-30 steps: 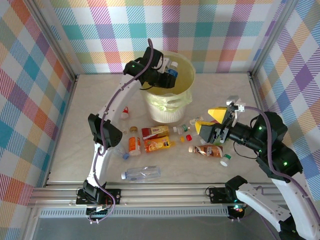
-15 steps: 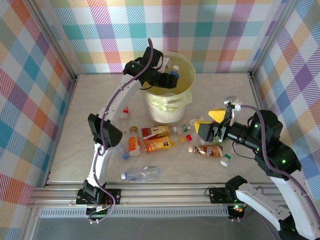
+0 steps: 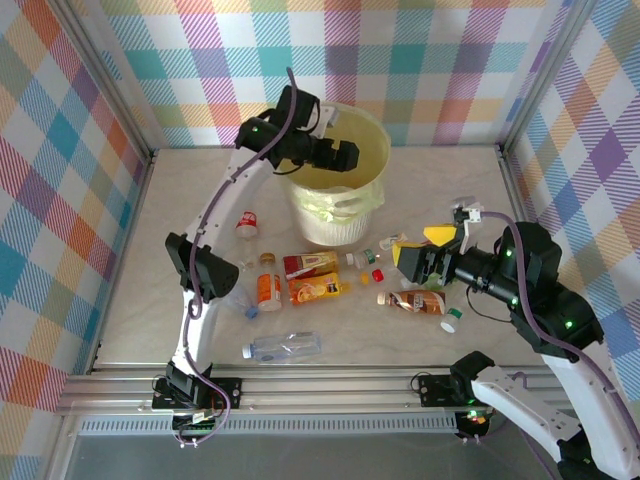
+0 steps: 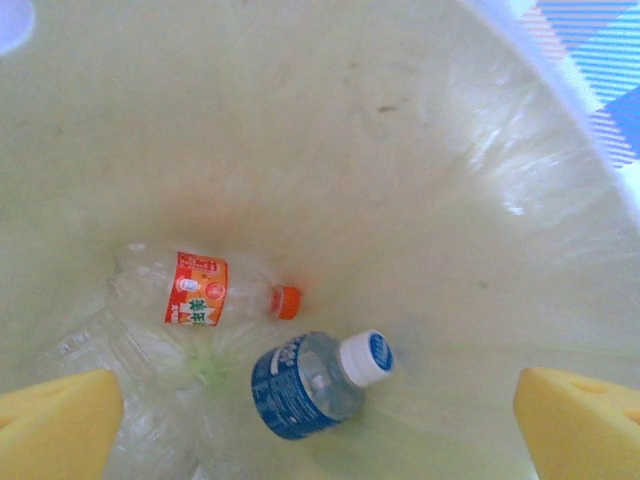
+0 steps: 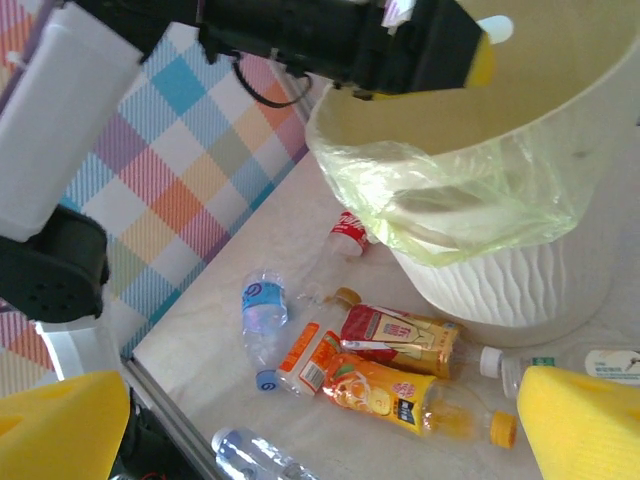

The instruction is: Put the plastic bottles in the bin

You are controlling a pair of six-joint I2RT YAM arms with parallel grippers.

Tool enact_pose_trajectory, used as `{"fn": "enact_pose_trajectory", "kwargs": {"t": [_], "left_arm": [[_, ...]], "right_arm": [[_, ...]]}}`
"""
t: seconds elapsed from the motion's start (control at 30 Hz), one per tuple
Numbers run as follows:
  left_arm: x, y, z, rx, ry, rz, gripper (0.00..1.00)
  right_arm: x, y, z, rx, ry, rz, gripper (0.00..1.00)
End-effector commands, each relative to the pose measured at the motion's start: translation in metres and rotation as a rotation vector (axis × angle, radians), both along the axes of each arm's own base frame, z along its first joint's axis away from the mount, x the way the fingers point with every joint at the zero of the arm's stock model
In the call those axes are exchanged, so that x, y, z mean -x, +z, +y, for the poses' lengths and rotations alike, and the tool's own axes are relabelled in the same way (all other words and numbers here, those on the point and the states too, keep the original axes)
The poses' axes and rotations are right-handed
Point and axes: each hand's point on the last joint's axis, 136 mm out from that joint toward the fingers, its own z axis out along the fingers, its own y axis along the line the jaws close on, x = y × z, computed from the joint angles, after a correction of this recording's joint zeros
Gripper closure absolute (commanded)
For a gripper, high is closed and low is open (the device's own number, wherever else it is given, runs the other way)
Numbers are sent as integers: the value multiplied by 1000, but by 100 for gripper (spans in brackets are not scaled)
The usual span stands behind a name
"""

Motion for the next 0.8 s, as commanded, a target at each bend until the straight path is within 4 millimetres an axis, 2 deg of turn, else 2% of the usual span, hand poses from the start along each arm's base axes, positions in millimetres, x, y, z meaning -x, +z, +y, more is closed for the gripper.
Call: {"fn": "enact_pose_trajectory", "kwargs": {"t": [0.0, 0.17, 0.27, 0.37, 0.6, 0.77], "left_arm": [[15, 61, 6, 79, -49, -131, 0], [41, 97, 3, 146, -139, -213, 0], [62, 113, 3, 169, -189, -263, 0], [88, 120, 6, 175, -237, -289, 0], [160, 97, 13, 177, -323, -299, 0], [209, 64, 18, 207, -354, -270, 0]], "right_arm": [[-5, -14, -13, 9, -91, 51, 0], [-13, -42, -24, 52, -182, 142, 0], [-15, -62, -31, 75, -233, 209, 0], [-16, -83, -42, 106, -308, 285, 0], [-13, -134, -69, 183, -500, 479, 3], [-7, -171, -77, 231, -566, 600, 6]]}}
